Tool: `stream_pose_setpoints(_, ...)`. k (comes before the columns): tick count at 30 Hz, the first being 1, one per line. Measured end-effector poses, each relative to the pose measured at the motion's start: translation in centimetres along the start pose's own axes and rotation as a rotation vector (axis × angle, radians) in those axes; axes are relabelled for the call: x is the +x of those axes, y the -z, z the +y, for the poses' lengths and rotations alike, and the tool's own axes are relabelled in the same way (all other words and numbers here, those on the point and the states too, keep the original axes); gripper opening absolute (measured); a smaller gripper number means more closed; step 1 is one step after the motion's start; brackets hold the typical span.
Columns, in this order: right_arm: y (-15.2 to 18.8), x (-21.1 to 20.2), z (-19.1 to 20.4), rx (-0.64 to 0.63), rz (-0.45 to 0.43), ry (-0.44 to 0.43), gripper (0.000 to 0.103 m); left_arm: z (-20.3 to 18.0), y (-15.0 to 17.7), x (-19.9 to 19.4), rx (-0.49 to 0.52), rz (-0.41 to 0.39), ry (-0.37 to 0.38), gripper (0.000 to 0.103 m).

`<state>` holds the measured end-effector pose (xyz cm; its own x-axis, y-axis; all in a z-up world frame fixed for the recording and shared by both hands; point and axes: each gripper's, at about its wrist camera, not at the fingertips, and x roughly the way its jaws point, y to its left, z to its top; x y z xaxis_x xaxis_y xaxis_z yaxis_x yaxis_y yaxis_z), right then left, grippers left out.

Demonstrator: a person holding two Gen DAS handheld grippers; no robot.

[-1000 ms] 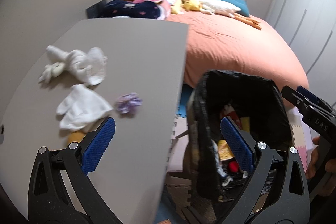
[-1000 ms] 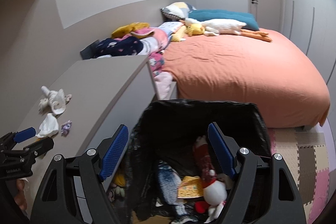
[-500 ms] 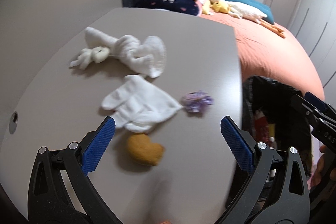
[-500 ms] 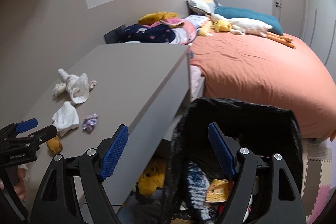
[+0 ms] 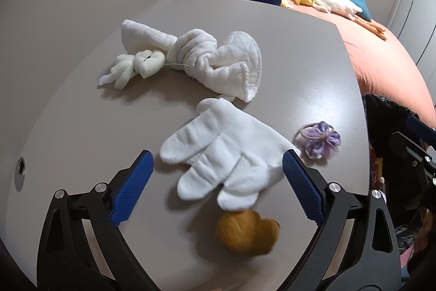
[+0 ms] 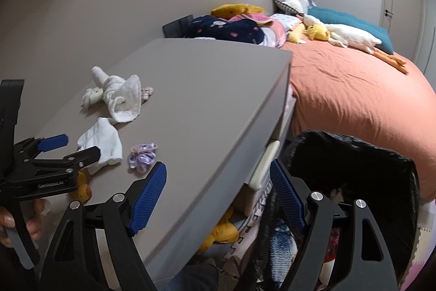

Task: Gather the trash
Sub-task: 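Grasp the white glove with the left tool while the right tool grasps the purple scrunchie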

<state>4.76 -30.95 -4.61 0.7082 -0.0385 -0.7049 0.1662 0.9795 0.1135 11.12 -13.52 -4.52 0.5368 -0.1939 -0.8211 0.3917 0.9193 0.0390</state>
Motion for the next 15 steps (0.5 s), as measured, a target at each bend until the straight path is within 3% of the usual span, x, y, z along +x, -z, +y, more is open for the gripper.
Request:
stream_pose_setpoints(6, -0.7, 1.9, 2.4, -0.042, 0.019, -0.032, 0.079, 0.5, -0.2, 1.5, 0.022, 0.029, 0.002, 0.074)
stream_pose_setpoints(10, -0.8, 3.1, 3.8, -0.066, 0.034, -0.047, 0.079, 0.6, 0.0, 1.5, 0.033, 0.016, 0.004, 0.065)
stream_pose_setpoints(12, -0.9, 3.6, 4.4, -0.075, 0.040, -0.053, 0.079, 0.7, 0.1, 1.4, 0.042, 0.006, 0.003, 0.055)
stream_pose_setpoints(15, -1.0, 4.3, 5.2, -0.094, 0.051, -0.038, 0.079, 0.9, 0.3, 1.2, 0.035, 0.004, -0.019, 0.048)
